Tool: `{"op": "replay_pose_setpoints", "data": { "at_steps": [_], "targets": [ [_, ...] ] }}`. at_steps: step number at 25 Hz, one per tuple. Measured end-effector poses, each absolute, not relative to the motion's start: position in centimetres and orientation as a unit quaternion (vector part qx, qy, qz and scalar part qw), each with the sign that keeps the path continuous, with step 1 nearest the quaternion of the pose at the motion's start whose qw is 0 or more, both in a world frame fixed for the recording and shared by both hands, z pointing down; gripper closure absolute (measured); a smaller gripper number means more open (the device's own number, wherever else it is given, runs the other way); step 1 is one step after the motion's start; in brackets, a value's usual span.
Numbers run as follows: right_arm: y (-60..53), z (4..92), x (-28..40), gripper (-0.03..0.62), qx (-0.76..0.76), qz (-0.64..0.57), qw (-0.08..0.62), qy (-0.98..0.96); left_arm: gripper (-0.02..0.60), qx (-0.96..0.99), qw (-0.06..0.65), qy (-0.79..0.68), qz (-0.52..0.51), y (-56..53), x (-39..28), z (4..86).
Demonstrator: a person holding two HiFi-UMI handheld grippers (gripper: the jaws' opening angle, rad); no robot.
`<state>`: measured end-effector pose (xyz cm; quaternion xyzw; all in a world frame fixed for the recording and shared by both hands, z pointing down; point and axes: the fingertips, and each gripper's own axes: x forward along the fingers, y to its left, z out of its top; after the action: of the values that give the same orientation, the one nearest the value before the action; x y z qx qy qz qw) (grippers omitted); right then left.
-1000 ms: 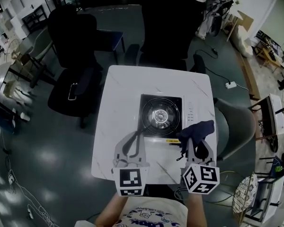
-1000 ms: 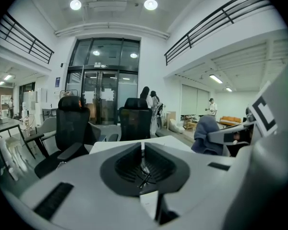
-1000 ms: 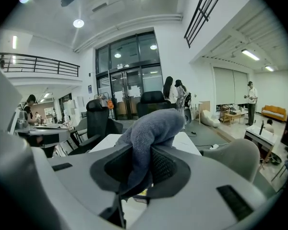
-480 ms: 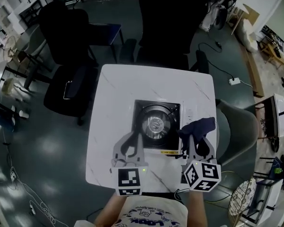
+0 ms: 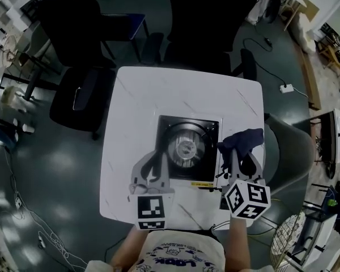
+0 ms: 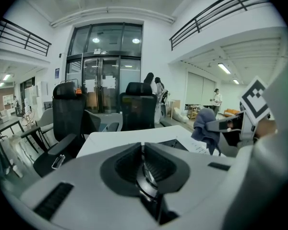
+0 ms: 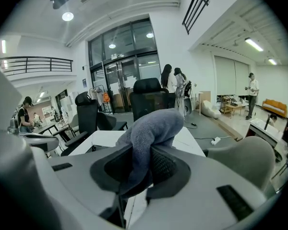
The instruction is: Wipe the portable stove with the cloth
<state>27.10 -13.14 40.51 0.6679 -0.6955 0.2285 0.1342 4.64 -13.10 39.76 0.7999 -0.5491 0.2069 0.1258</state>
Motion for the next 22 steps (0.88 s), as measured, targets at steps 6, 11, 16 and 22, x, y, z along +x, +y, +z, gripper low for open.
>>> {"op": "replay_pose_setpoints", "data": {
  "at_steps": [6, 11, 16, 22],
  "targets": [
    [-15.3, 41.6, 28.1, 0.497, 0.669, 0.234, 0.141, -0.691, 0.551, 0.796, 0.132, -0.547, 0.22, -14.0, 4.7, 40.7],
    [-17.0, 42.5, 28.7, 0.497, 0.668, 0.241, 0.142, -0.689, 0.551, 0.794, 0.145, -0.545, 0.229, -14.7, 4.8, 41.9],
    [-18.5, 43.4, 29.1, 0.497, 0.668, 0.246, 0.144, -0.688, 0.551, 0.79, 0.152, -0.546, 0.235, -15.6, 5.1, 42.8],
    [-20.1, 44.9, 29.7, 0.497, 0.664, 0.253, 0.155, -0.687, 0.551, 0.787, 0.164, -0.545, 0.241, -16.0, 5.4, 43.8]
  ]
}}
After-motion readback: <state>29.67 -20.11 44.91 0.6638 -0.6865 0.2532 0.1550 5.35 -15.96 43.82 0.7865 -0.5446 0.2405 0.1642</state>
